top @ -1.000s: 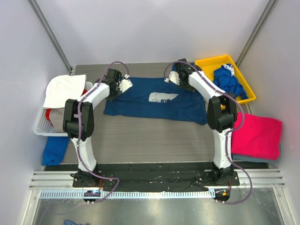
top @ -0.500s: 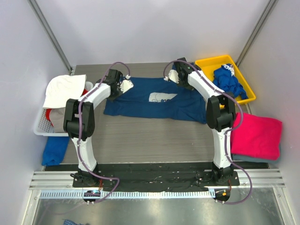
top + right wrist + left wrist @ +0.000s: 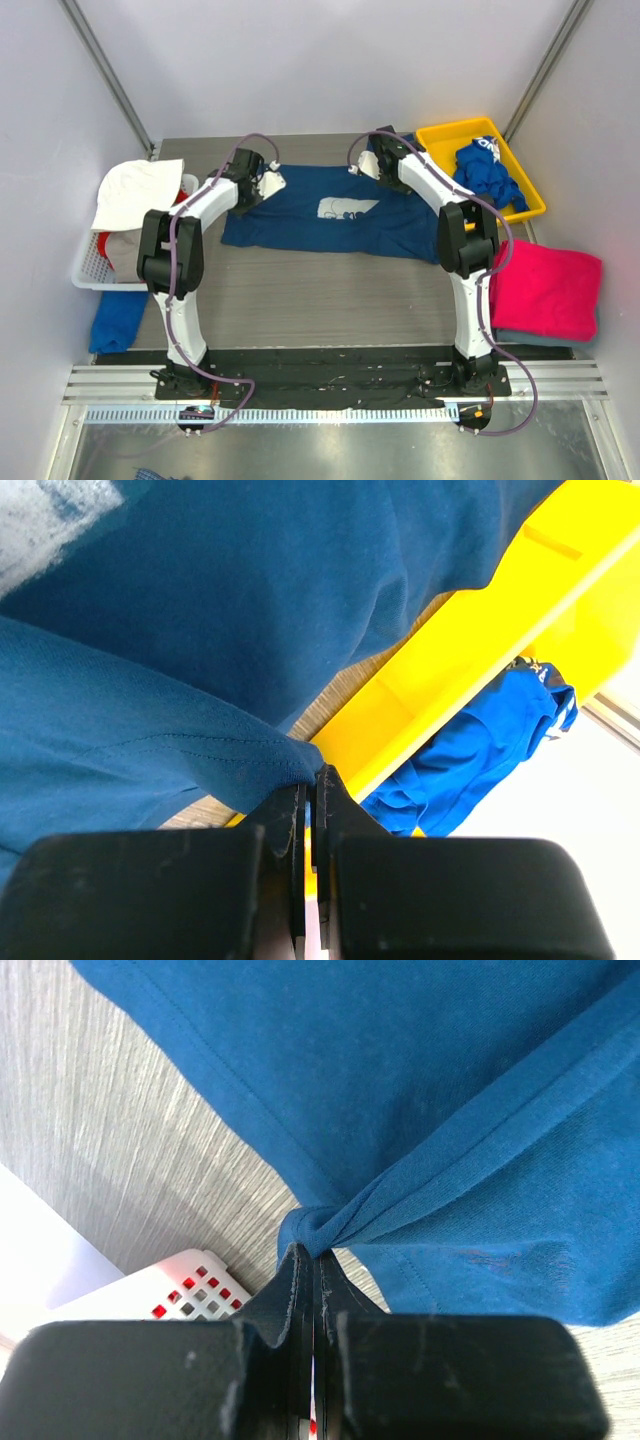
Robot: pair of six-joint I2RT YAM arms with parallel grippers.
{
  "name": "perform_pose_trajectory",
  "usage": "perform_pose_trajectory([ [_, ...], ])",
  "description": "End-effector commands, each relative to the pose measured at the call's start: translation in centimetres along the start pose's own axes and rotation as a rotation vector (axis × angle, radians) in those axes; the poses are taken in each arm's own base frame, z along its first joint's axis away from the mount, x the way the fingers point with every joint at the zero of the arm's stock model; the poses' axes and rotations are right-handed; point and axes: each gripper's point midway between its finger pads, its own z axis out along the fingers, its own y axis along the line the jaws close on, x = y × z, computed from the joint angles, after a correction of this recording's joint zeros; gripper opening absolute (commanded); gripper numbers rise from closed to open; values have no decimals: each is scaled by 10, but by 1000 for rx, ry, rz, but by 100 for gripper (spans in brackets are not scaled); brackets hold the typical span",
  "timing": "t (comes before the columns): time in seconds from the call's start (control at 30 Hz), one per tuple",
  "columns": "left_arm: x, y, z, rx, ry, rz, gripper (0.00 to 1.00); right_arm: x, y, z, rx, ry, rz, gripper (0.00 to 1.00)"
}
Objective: Fold and stack the t-shirts
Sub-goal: Fold the flattened tshirt in 1/3 of the way
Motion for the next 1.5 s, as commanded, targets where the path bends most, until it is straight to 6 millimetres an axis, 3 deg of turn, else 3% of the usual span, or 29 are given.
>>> perform_pose_trajectory([
  [0.0,-8,5,4,-33,-9,11,0,-4,-17,-2,61,-8,25,1],
  [0.4,-3,6,12,-52,27,24,1,-7,-21,2,80,-5,23,1],
  [0.5,-2,8,10,-75,23,20,16,-7,-23,4,85,0,20,1],
  [0.6,-2,12,9,-104,8,15,38,-9,-26,4,99,2,20,1],
  [0.63,-3,14,8,-117,4,10,51,-9,-27,5,99,3,22,1],
  [0.67,-4,16,6,-123,0,11,53,-10,-28,4,102,0,22,1],
  [0.8,-6,23,1,-165,-23,-12,77,-10,-29,4,107,2,20,1],
  [0.9,-7,25,-6,-185,-41,-30,90,-8,-30,5,110,11,21,1],
  [1.0,-6,20,-12,-176,-53,-39,94,-7,-33,4,115,9,23,1],
  [1.33,31,-11,-8,-153,7,1,98,-7,-39,10,134,20,25,1],
  [1.47,38,-16,-8,-155,12,3,99,-9,-40,14,138,25,26,1],
])
